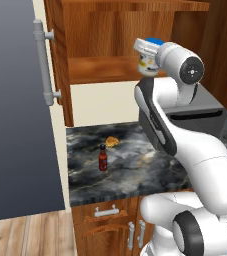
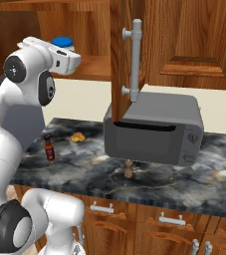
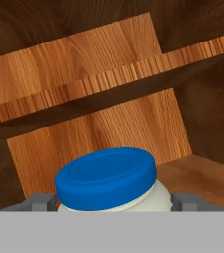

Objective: There are various items on the counter. Only move the condiments/shakers into the cabinet.

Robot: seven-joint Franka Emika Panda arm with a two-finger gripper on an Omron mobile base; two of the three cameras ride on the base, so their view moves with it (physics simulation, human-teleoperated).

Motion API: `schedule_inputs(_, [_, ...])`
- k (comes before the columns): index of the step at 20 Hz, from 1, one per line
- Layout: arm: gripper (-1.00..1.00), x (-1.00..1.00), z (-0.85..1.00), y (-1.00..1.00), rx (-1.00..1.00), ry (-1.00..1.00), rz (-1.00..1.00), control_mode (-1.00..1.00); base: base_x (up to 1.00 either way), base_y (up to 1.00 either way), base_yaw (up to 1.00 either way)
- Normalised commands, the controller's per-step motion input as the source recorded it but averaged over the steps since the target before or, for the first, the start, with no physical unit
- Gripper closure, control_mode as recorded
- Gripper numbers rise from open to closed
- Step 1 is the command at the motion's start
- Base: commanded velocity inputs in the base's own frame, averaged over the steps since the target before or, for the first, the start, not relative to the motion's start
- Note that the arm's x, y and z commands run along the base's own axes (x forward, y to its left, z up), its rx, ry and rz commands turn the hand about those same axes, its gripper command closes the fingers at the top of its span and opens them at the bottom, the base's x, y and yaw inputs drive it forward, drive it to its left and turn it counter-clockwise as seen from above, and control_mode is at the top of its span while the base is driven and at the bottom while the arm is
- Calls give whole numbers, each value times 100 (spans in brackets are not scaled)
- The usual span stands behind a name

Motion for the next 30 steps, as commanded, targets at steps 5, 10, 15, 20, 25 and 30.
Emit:
schedule_inputs(5, [100,63,-6,0,0,3,1,-100,0,0,0])
schedule_inputs(10, [100,75,-7,0,-1,5,0,-100,0,0,0])
schedule_inputs(15, [100,73,-26,1,-7,9,0,-100,0,0,0])
schedule_inputs(20, [100,69,-19,1,-9,0,0,-100,0,0,0])
schedule_inputs(25, [100,59,-18,2,-7,0,0,-100,0,0,0])
schedule_inputs(30, [100,53,-24,0,-3,0,0,-100,0,0,0])
